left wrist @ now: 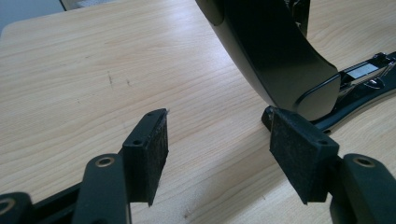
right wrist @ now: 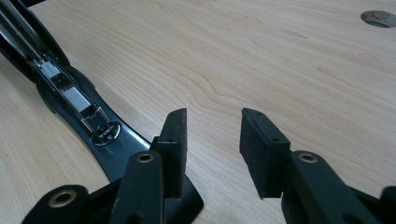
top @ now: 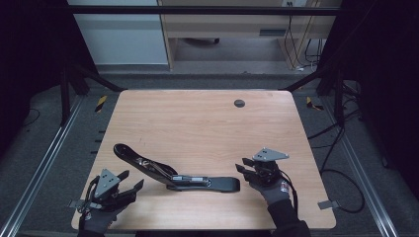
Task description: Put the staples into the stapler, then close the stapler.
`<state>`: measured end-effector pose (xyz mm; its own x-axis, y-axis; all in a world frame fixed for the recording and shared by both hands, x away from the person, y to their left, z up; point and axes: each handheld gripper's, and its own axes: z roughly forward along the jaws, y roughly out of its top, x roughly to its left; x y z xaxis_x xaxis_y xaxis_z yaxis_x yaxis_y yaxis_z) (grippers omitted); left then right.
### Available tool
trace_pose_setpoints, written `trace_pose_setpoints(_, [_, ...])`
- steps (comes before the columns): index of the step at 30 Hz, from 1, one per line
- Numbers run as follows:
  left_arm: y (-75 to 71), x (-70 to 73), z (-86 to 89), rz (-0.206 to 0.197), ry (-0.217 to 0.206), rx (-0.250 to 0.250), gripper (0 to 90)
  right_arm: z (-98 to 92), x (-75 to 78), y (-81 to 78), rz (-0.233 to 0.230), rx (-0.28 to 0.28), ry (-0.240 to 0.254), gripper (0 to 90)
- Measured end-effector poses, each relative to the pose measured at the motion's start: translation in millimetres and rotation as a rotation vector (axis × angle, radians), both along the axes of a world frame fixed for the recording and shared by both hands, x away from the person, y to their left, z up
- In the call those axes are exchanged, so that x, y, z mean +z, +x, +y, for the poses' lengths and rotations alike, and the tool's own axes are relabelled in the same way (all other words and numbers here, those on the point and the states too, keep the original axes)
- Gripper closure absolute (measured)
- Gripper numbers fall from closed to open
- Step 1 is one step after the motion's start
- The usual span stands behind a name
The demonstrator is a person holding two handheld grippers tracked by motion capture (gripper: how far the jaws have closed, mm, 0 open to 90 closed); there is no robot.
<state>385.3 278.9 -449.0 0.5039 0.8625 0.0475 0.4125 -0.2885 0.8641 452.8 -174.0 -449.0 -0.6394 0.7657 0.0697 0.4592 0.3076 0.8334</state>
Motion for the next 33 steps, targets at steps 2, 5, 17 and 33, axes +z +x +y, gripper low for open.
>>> trace_pose_setpoints(2, [-0.6, 0.9, 0.0, -0.003, -0.001, -0.004, 36.4, -1.0, -1.6, -3.1, 0.006, -0.010, 0.003, 62.0])
trace_pose_setpoints(5, [-1.7, 3.9, 0.1, -0.013, -0.007, -0.007, 35.9, -1.9, -4.8, -7.5, 0.016, -0.016, -0.007, 61.9])
trace_pose_setpoints(17, [-7.4, 11.9, -6.5, -0.034, -0.005, -0.026, 34.8, -11.1, -12.9, -24.1, 0.009, -0.036, -0.004, 65.9])
trace_pose_setpoints(33, [-10.4, 25.4, -11.4, -0.059, -0.039, -0.033, 34.1, 5.4, -23.6, -35.0, 0.048, 0.011, -0.001, 72.4])
